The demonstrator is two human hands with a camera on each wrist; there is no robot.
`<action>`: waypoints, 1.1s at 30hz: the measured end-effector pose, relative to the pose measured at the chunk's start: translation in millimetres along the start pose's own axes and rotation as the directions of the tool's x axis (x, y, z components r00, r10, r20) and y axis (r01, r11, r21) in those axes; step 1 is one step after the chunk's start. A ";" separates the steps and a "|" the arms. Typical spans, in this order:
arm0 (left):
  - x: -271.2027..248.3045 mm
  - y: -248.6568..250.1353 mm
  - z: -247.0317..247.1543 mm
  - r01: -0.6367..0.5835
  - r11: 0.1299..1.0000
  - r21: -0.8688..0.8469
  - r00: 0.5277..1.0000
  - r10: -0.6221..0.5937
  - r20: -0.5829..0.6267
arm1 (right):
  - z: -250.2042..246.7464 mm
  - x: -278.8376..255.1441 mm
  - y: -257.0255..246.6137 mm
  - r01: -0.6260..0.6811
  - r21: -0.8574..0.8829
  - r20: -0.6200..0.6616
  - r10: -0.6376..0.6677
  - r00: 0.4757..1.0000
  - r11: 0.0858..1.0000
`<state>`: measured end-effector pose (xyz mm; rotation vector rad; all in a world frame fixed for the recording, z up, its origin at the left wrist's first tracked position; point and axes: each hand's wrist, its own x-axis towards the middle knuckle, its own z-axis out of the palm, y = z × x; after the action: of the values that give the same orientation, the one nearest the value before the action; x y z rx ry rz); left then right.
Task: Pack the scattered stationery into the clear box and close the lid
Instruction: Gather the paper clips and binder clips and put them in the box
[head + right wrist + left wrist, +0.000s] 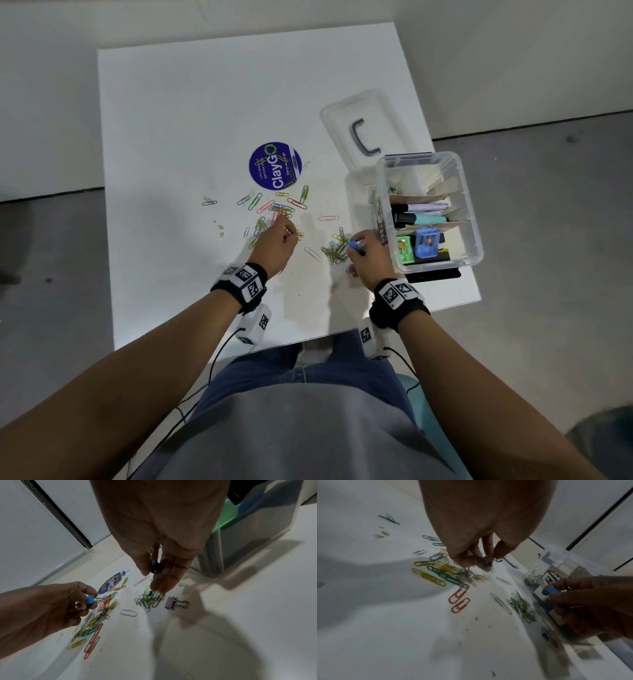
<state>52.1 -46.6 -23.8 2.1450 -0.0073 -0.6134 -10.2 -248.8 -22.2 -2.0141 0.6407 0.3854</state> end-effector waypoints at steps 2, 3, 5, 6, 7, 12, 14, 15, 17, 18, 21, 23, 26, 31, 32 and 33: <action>4.0 1.7 2.8 0.035 0.998 -0.049 0.999 -0.034 0.006 | 1.7 -1.9 1.7 -0.021 0.011 -0.020 0.021 1.000 1.000; 6.4 1.9 5.8 0.050 0.994 -0.097 0.999 -0.049 0.013 | 3.5 -2.4 3.8 -0.023 -0.016 -0.027 0.022 0.999 1.000; 11.0 1.0 12.9 0.072 0.985 -0.156 0.997 -0.071 0.015 | 7.6 -2.8 10.9 -0.023 -0.171 -0.023 0.019 1.000 0.985; 12.9 0.3 16.6 0.074 0.986 -0.147 0.997 -0.074 0.007 | 9.8 -4.1 13.4 -0.021 -0.266 -0.014 0.018 1.000 0.964; 14.3 0.6 20.5 0.071 0.990 -0.123 0.997 -0.071 0.001 | 11.8 -5.9 15.3 -0.018 -0.347 -0.007 0.017 1.000 0.938; 18.8 9.9 29.7 0.034 0.999 -0.014 0.993 -0.032 0.113 | 26.2 -12.1 21.7 0.012 -0.444 0.054 0.013 0.998 0.896; 19.2 10.0 27.2 -0.048 0.998 0.052 0.988 0.039 0.150 | 28.2 -10.4 21.2 0.030 -0.458 0.070 0.003 0.998 0.889; 18.5 9.3 26.2 -0.088 0.992 0.092 0.985 0.073 0.159 | 28.4 -8.5 22.1 0.031 -0.468 0.066 0.000 0.998 0.883; 15.2 7.9 27.3 -0.141 0.975 0.170 0.978 0.111 0.174 | 25.4 -6.8 24.2 0.028 -0.473 0.028 -0.017 0.999 0.880; 12.4 7.6 30.1 -0.170 0.963 0.208 0.973 0.130 0.190 | 23.9 -6.8 25.6 0.031 -0.471 0.003 -0.033 0.999 0.882; 8.8 4.9 41.5 -0.262 0.915 0.307 0.952 0.194 0.236 | 20.1 -10.7 32.2 0.081 -0.445 0.037 -0.072 0.997 0.892; 15.3 8.4 46.2 -0.285 0.889 0.359 0.951 0.214 0.225 | 16.6 -14.4 39.1 0.067 -0.443 0.072 -0.039 0.997 0.894; 24.9 19.4 50.8 -0.328 0.840 0.431 0.938 0.237 0.252 | 15.0 -13.2 46.7 0.083 -0.491 0.133 -0.020 0.991 0.867; 28.5 11.0 53.2 -0.322 0.801 0.504 0.928 0.162 0.335 | 15.9 -6.9 40.5 0.096 -0.507 0.177 -0.006 0.984 0.856; 27.7 7.7 51.7 -0.311 0.822 0.476 0.930 0.161 0.331 | 15.4 -5.6 38.6 0.082 -0.484 0.162 -0.003 0.987 0.871; 25.7 5.8 48.5 -0.303 0.846 0.440 0.931 0.165 0.325 | 15.0 -4.4 36.5 0.063 -0.455 0.147 0.005 0.989 0.889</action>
<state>55.1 -92.6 -54.1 2.4608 -0.6360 -0.8235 -35.2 -249.5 -53.0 -2.4122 0.4544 0.7121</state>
